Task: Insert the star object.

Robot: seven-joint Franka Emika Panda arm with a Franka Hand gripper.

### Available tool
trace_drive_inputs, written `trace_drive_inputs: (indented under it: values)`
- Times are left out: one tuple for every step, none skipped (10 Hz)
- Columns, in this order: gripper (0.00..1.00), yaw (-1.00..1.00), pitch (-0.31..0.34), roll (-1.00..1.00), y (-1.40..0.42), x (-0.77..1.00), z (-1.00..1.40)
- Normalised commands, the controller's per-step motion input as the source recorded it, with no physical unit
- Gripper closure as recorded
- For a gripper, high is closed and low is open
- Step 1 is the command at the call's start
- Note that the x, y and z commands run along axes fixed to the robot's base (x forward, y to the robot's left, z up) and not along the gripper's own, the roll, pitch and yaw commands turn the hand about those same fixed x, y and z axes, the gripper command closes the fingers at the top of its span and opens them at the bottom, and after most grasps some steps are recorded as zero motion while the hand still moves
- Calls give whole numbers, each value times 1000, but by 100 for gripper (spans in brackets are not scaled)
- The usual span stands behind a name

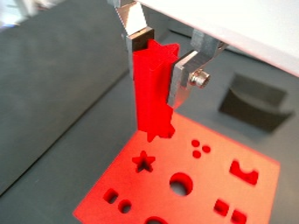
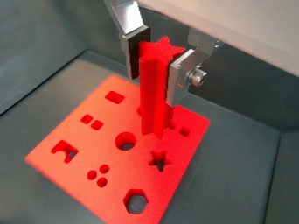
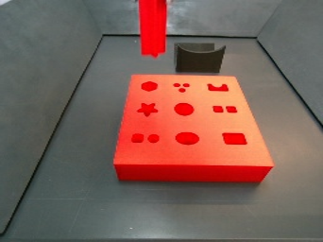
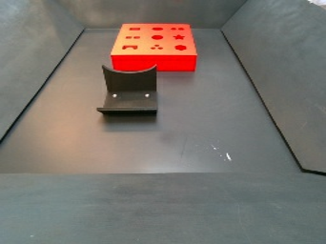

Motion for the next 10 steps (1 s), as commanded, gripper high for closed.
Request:
trace_drive_inputs:
  values:
    - [100,-983,-240,-36,-23,0,-634]
    - [100,-431,-74,211,-549,0,-917]
    - [100,-460,-3,284,-500,131,-803]
    - [100,-471,0,336,-477,151,-689]
    - [100,-186,124,323,-194,0,-357]
    - [100,-143,149,221,-31,40,-306]
    - [100,-326,86,24,226,180,-300]
    - [100,-360,96,-11,403,66,-140]
    - [100,-271,17,-136,451,0,-3]
    - [100,-209,-24,-107,229,6,-191]
